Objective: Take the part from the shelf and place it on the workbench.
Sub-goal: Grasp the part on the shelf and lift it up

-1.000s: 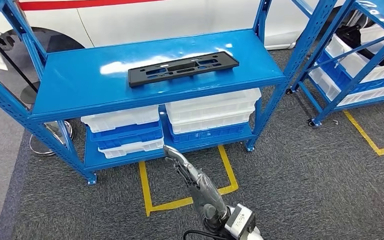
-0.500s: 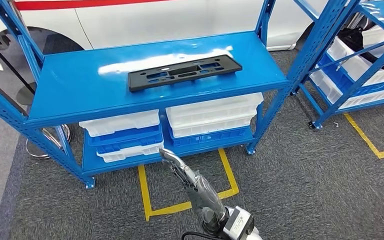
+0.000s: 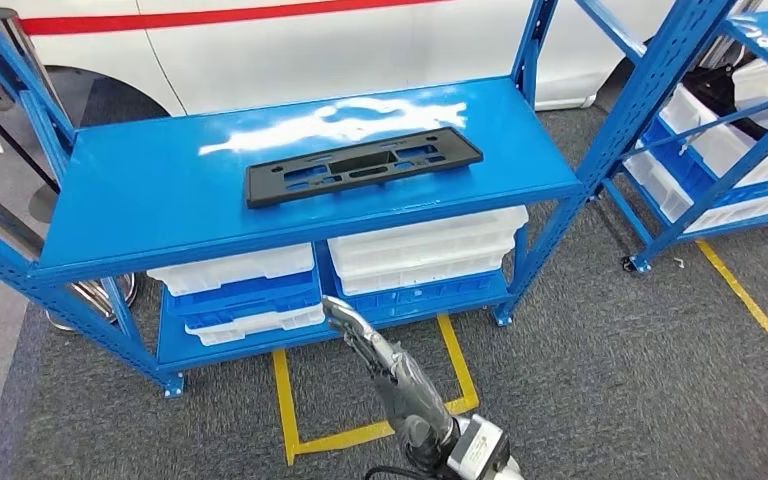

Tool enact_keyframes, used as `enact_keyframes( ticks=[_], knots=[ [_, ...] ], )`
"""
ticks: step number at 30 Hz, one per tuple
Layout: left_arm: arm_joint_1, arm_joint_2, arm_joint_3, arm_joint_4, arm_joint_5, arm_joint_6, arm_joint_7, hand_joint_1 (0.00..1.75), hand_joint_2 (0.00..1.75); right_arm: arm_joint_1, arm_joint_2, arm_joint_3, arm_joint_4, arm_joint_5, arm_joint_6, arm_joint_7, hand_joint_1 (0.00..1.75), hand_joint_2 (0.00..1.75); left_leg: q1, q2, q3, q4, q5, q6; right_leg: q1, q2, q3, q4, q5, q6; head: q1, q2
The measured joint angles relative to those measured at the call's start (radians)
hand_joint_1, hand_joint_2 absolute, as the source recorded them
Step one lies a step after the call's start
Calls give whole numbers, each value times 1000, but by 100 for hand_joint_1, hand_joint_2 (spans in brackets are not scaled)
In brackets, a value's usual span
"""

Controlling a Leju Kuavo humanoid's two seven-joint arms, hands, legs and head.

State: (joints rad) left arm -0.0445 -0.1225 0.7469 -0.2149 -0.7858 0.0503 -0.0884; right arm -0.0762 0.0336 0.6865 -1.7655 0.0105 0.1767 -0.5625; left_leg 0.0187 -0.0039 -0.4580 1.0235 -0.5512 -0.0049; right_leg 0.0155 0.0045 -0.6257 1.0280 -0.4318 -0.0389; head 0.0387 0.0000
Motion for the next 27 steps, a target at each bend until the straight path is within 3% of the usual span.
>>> enact_keyframes(
  ticks=[2,5,6,7,9,11,15,17,20,21,22,23,25,27],
  knots=[
    [-3,1,0,0,0,-1,-1,0,0,-2,1,1,-1,0,0,0,0,0,1,0,-26,59,-23,-2,-5,0,29,-15,-8,-7,-1,0],
    [-6,1,0,0,-2,-3,-1,0,0,-3,1,3,1,1,1,0,0,0,1,1,-139,225,-91,-5,-1,0,53,-18,-30,-15,-2,0],
    [-4,1,0,0,-2,-3,-1,0,0,-3,1,3,1,1,1,0,0,0,1,1,-168,249,-96,-8,0,2,63,-17,-40,-15,-2,0],
    [-2,2,0,0,-2,-2,-1,0,0,-2,1,3,1,1,1,0,0,0,1,1,-180,238,-77,-9,0,4,76,-15,-50,-14,-2,0],
    [2,2,0,0,-2,-2,-1,0,0,-2,1,3,2,1,1,0,0,0,1,1,-169,133,18,-10,0,7,101,-11,-74,-10,-2,0],
    [2,3,1,0,-2,-2,-1,0,0,-3,1,4,3,2,1,1,0,0,-4,2,-154,44,76,-3,1,7,117,-5,-96,0,-1,0],
    [1,2,1,0,-3,-3,-1,0,0,-5,1,4,4,5,0,3,0,0,-9,2,-136,12,85,28,0,7,130,5,-110,24,-1,0],
    [2,2,1,0,-3,-3,-1,0,0,-7,0,4,2,6,-1,2,0,0,-3,2,-113,-1,82,38,-3,6,107,56,-129,35,0,0],
    [-1,2,2,0,-3,-3,-2,0,0,-8,0,4,1,7,-2,2,0,0,-1,2,-90,-7,66,44,-18,3,-9,227,-189,54,1,0],
    [-1,2,2,0,-3,-3,-2,0,0,-8,0,4,2,7,-2,2,0,0,-1,1,-81,-7,57,42,-23,3,-43,260,-195,59,1,0],
    [-1,2,2,0,-3,-3,-2,0,0,-7,0,4,2,7,-2,2,0,0,1,1,-69,-7,48,40,-27,2,-61,259,-181,63,1,0],
    [0,2,2,0,-3,-3,-2,0,0,-7,-1,4,1,7,-2,2,0,0,2,1,-55,-8,38,37,-30,1,-60,222,-144,65,1,0],
    [0,2,2,1,-3,-3,-2,0,0,-7,-1,4,2,7,-2,2,0,0,6,0,-25,-9,18,29,-31,-1,-32,101,-46,62,1,0],
    [-2,2,2,1,-4,-3,-2,0,0,-7,-2,5,1,7,-3,3,0,0,7,-2,-11,-15,4,17,-23,-3,-16,29,-6,51,3,0]
  ],
)
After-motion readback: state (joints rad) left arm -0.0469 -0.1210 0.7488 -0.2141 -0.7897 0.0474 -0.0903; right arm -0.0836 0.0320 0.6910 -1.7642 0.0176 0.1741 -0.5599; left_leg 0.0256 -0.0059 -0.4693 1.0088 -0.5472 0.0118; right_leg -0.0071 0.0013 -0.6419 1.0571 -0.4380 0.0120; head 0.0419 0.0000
